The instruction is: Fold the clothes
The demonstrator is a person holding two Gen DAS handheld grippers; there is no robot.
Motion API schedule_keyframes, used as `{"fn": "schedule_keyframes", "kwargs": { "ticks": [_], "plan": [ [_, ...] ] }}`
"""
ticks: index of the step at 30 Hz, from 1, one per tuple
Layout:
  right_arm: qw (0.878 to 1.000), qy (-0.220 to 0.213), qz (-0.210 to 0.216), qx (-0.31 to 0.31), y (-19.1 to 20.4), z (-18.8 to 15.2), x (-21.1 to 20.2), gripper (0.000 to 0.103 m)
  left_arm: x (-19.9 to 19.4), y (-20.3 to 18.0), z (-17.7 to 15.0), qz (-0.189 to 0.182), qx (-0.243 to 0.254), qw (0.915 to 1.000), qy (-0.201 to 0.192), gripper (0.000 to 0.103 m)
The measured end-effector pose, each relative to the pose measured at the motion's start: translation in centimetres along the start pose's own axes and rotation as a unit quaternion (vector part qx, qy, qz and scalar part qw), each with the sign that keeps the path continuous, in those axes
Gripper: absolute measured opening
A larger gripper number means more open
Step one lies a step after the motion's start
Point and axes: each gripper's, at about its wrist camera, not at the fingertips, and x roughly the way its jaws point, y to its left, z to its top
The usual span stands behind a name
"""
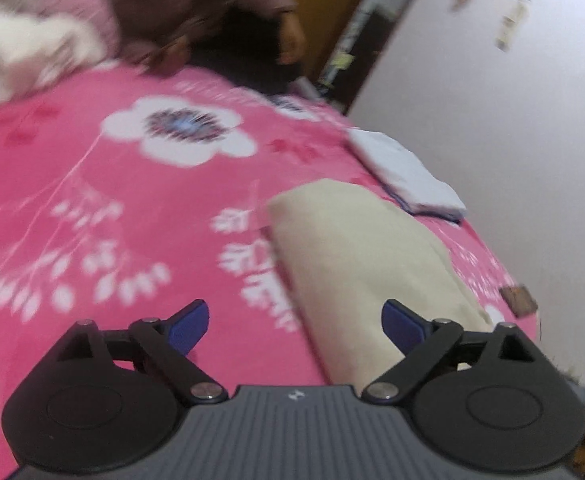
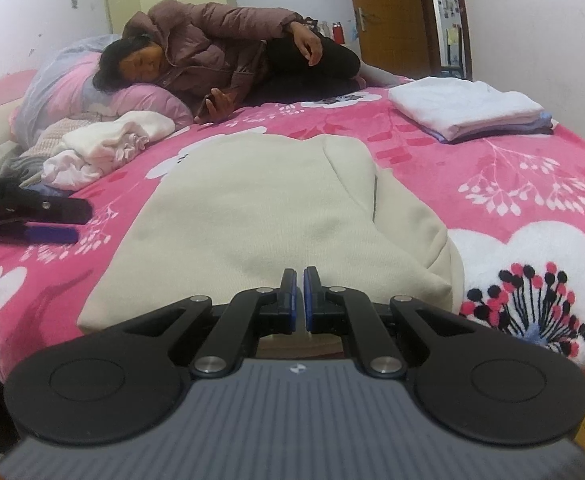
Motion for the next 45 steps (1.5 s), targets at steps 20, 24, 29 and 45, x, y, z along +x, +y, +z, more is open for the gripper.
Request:
{"fn": "schedule_keyframes", "kwargs": {
  "ticks": [20,24,29,45],
  "plan": [
    [1.0,0.002,-0.015,0.008,0.4,-0.1,0.1,0.003,0.0,-2.1,0.3,0.14,0.028,0.9886,0.046,0.103],
    [1.0,0.002,-0.015,0.006,0.4,0.0,0.1,0.003,0.0,-2.7,0.4,0.168,0.037,0.9838,0.048,0.103],
    [1.0,0.002,-0.016,0.006,0.5,0.0,0.1,0.003,0.1,-3.7,0.6,0.198,0.054,0.9782,0.033,0.103],
    [1.0,0.001,-0.019,0.006,0.6,-0.1,0.1,0.003,0.0,-3.4,1.2,0.16,0.027,0.9862,0.03,0.103]
  ]
}}
